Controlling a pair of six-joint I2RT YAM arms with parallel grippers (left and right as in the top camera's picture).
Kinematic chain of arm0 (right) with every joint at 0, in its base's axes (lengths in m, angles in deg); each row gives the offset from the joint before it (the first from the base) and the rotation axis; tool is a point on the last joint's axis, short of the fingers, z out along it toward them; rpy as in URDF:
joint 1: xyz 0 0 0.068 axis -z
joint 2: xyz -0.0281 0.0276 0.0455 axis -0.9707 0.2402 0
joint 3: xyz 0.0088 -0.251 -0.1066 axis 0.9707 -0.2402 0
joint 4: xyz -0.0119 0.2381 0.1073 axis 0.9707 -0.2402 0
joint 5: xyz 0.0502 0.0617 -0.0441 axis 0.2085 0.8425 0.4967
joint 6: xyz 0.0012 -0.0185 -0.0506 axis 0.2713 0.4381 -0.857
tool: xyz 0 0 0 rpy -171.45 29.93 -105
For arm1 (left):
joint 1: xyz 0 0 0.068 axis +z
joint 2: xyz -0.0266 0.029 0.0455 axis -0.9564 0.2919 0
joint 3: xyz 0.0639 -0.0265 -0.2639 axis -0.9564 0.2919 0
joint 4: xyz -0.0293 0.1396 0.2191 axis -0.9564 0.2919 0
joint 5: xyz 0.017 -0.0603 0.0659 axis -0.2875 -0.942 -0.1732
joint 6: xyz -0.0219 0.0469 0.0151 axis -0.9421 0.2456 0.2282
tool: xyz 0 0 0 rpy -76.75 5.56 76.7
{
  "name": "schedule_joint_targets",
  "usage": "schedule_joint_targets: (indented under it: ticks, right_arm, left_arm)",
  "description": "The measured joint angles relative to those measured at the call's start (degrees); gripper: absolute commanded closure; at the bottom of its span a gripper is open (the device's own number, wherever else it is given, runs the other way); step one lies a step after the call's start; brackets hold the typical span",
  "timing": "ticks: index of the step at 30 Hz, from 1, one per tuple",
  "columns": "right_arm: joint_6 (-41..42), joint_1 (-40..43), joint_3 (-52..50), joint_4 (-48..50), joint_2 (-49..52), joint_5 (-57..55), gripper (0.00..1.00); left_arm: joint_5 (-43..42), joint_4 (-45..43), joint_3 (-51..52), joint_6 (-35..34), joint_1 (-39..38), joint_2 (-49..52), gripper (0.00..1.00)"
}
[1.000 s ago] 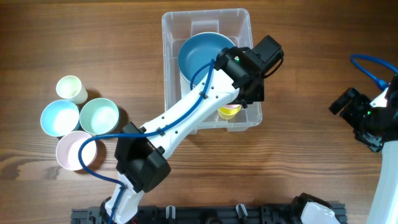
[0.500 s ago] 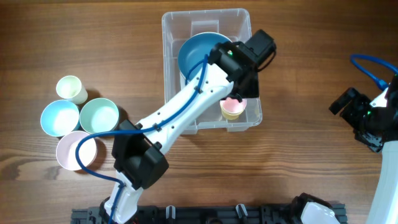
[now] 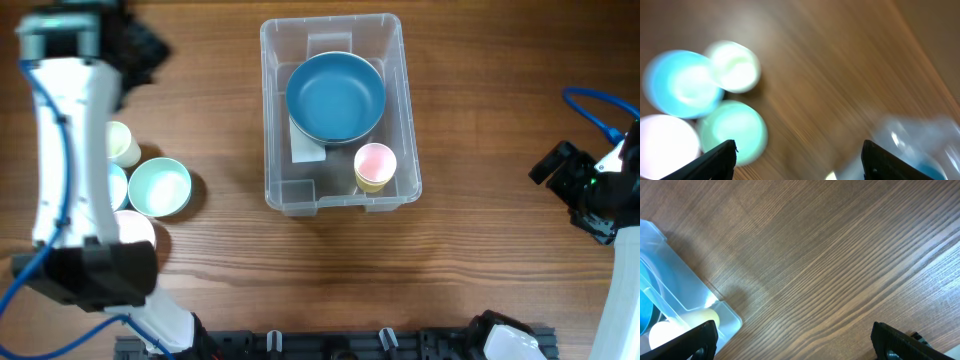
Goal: Pack container
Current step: 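Grasp the white cup with the left gripper and stack it onto the cups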
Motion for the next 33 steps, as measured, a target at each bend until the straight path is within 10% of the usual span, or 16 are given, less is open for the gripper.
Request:
schedule_joint_targets:
  ticks: [21,29,33]
  right_arm:
    - [0.0,0.0,0.0,0.0,0.0,0.0,0.0]
    - [0.0,0.0,0.0,0.0,0.0,0.0,0.0]
    - [0.0,0.0,0.0,0.0,0.0,0.0,0.0]
  left_arm:
    - [-0.2,-3.5,1.9,2.2,10.6,25.2,0.31]
    - [-0.9,-4.2,1.9,3.1,10.6,27.6,0.94]
    - [-1.3,-4.1,1.9,3.1,10.5,27.6,0.96]
